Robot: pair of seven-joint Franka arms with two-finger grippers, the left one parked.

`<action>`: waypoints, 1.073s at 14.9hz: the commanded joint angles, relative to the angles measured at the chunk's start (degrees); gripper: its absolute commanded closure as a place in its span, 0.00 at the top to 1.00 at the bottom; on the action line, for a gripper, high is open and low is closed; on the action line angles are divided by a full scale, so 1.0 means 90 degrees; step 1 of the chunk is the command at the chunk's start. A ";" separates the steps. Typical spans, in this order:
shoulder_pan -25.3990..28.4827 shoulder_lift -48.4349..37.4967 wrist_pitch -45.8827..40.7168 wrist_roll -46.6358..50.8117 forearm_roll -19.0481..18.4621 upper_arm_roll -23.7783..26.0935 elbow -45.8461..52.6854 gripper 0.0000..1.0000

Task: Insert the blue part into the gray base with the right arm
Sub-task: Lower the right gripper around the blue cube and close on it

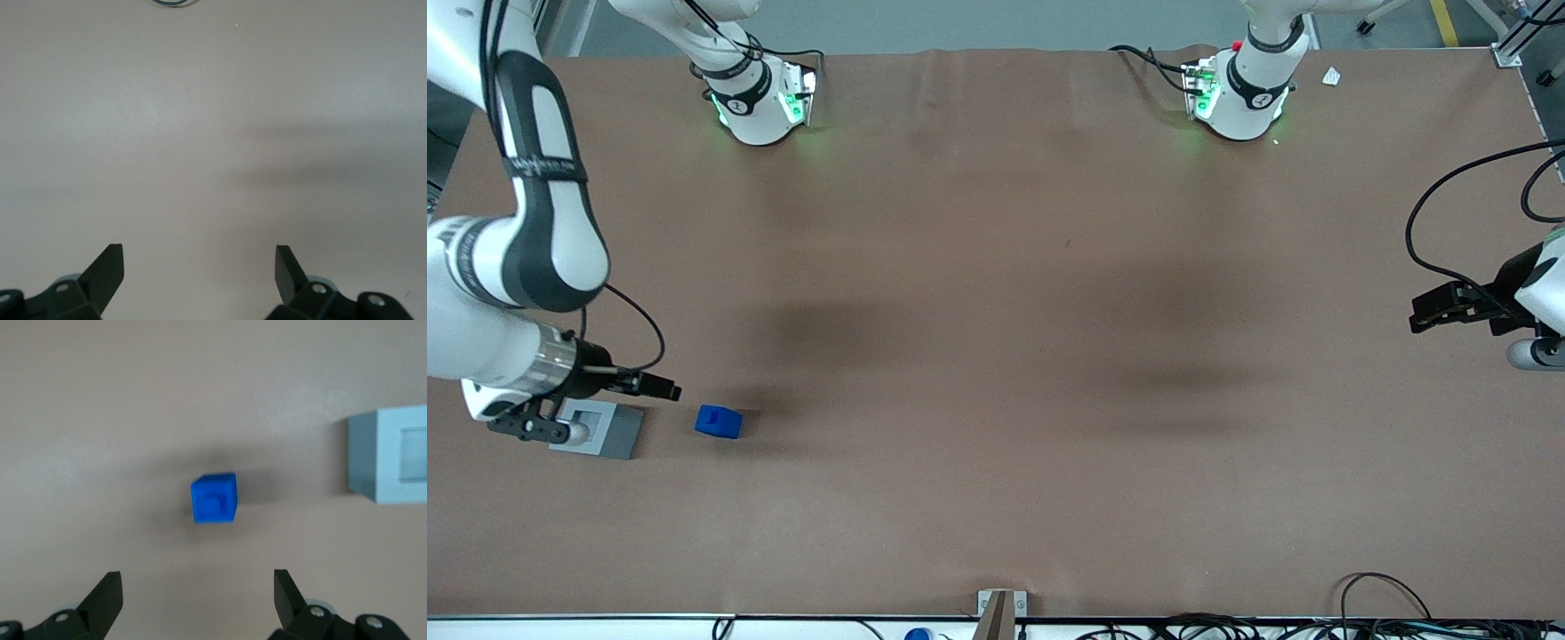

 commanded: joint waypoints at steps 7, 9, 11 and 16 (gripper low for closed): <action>0.0497 0.1016 0.1927 -0.0064 -0.0460 -0.0093 -0.0234 1.00; 0.0517 0.1016 0.1888 -0.0044 -0.0619 -0.0103 -0.0253 1.00; 0.0507 0.1016 0.1927 -0.0044 -0.0668 -0.0103 -0.0400 1.00; 0.0409 0.1114 0.1840 0.0092 -0.0756 -0.0103 -0.0400 1.00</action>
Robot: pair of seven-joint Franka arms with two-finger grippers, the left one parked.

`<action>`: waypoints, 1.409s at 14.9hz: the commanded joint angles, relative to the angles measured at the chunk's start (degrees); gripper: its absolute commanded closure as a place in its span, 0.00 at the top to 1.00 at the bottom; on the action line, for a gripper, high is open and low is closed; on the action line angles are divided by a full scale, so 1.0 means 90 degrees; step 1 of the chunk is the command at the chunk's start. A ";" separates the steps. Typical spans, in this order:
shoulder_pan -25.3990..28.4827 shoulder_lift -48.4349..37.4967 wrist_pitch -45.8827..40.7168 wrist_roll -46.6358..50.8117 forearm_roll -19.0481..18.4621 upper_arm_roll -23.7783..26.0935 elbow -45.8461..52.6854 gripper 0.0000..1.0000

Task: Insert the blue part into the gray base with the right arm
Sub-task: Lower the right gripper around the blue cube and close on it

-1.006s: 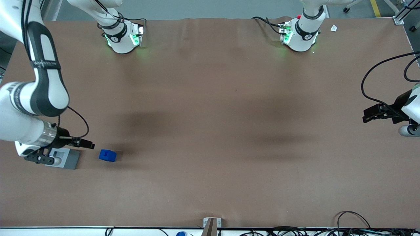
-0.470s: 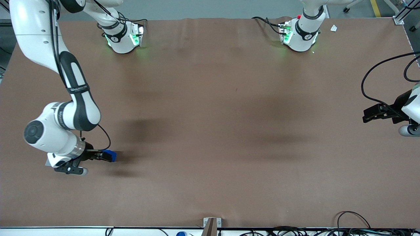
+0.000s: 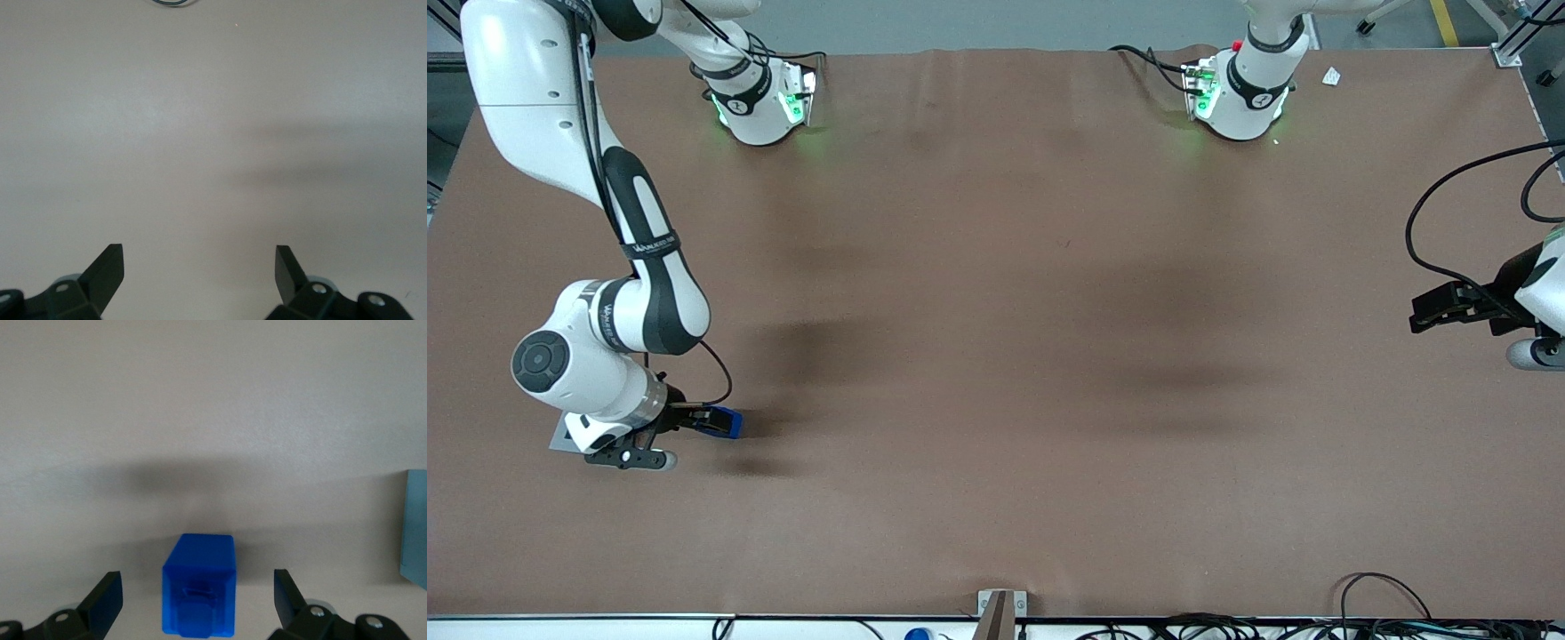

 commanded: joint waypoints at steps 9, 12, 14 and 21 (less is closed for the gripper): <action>0.0001 0.0042 -0.0209 0.0312 -0.0082 0.0016 -0.0098 0.98; -0.0009 0.0062 -0.0209 0.0322 -0.0082 0.0026 -0.0098 0.97; -0.0009 0.0110 -0.0170 0.0322 -0.0082 0.0026 -0.0098 0.97; 0.0030 0.0130 -0.0189 0.0322 -0.0092 0.0016 -0.0098 0.76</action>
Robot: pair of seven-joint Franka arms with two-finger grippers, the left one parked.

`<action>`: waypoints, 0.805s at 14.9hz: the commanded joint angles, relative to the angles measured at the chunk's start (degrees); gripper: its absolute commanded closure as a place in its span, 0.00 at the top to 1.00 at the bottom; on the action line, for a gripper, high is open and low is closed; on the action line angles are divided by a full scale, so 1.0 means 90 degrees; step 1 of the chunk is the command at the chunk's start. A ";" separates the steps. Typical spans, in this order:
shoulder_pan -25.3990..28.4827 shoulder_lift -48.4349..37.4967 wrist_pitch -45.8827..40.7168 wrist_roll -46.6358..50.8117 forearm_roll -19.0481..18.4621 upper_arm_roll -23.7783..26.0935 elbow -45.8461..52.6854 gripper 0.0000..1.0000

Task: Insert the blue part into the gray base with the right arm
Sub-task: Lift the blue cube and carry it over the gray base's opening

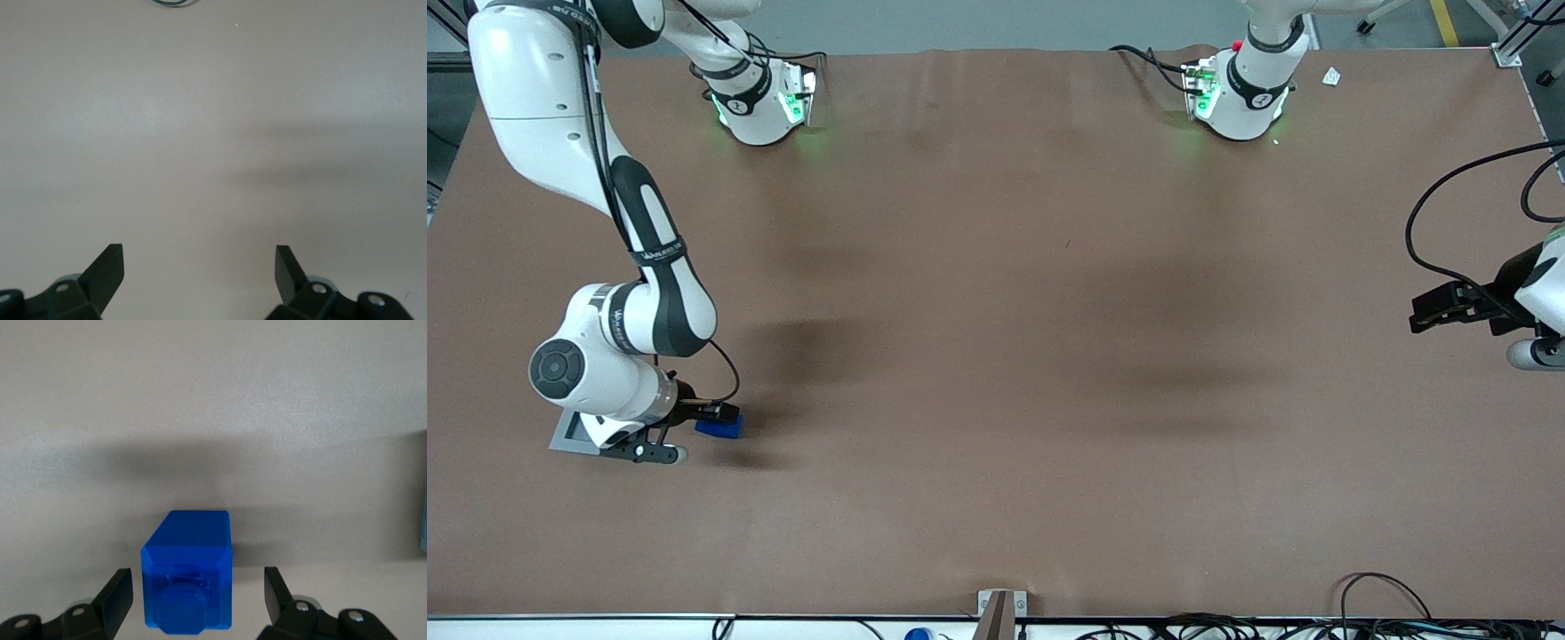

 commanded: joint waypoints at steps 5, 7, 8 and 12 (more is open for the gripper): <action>0.0002 -0.0025 0.0000 0.0125 -0.0090 0.0025 -0.0005 0.36; -0.0018 -0.0025 -0.0010 0.0115 -0.0090 0.0025 0.0015 0.20; -0.0028 -0.0025 -0.0010 0.0105 -0.0090 0.0025 0.0025 0.14; -0.0077 -0.0092 -0.0184 0.0057 -0.0129 -0.0033 0.0249 0.06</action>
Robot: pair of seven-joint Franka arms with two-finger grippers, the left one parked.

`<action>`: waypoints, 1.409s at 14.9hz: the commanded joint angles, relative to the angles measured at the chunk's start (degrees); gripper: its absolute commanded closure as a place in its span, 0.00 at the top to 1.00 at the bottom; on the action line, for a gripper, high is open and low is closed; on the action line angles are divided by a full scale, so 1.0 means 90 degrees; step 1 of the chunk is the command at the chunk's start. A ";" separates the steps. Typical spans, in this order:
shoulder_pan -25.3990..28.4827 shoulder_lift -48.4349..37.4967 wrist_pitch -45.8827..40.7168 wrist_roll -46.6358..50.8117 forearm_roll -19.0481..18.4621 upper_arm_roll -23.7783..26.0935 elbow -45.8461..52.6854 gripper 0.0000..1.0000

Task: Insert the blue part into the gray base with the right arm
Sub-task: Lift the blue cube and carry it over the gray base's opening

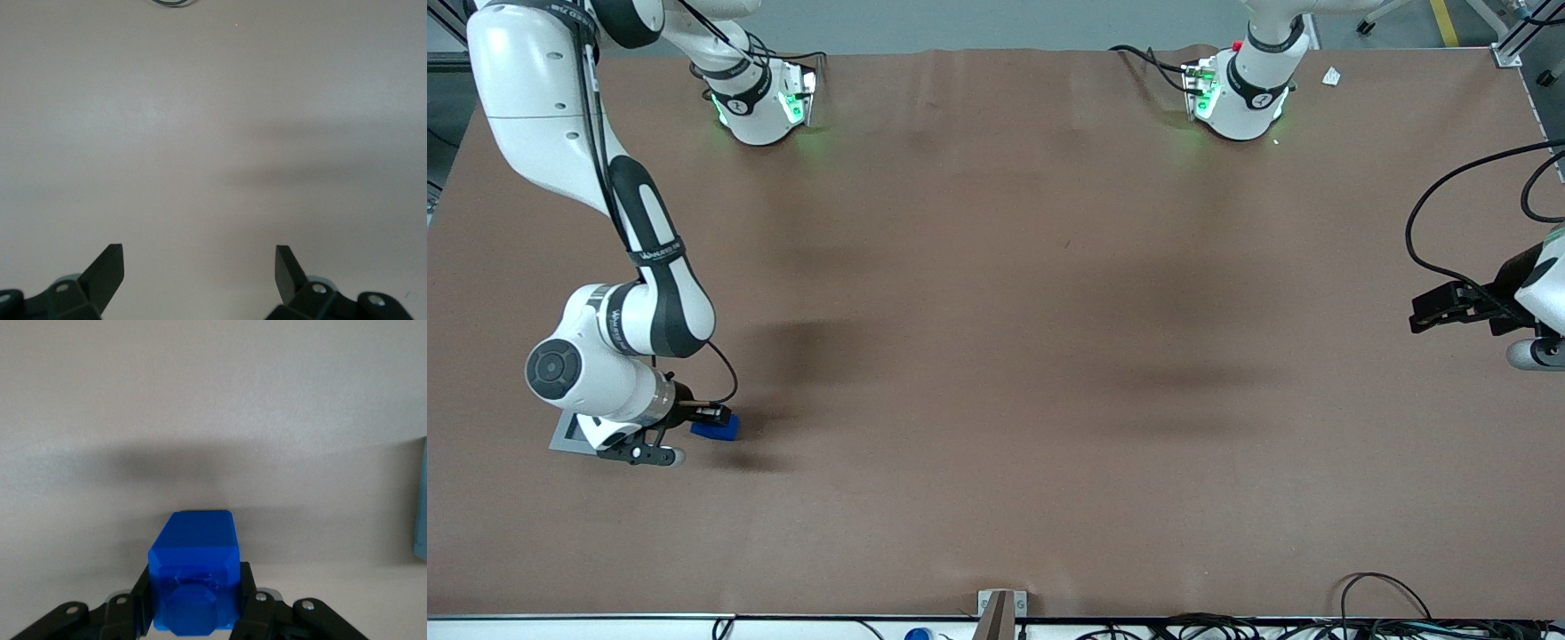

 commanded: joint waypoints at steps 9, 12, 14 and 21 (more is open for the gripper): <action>-0.0952 -0.0101 -0.1720 -0.0384 -0.0533 -0.0080 0.1311 0.03; -0.1246 -0.0072 -0.1740 -0.0853 -0.0494 -0.0080 0.1389 0.03; -0.1324 -0.0072 -0.1749 -0.0971 -0.0513 -0.0071 0.1399 0.03; -0.1607 -0.0043 -0.1818 -0.1507 -0.0532 -0.0071 0.1516 0.02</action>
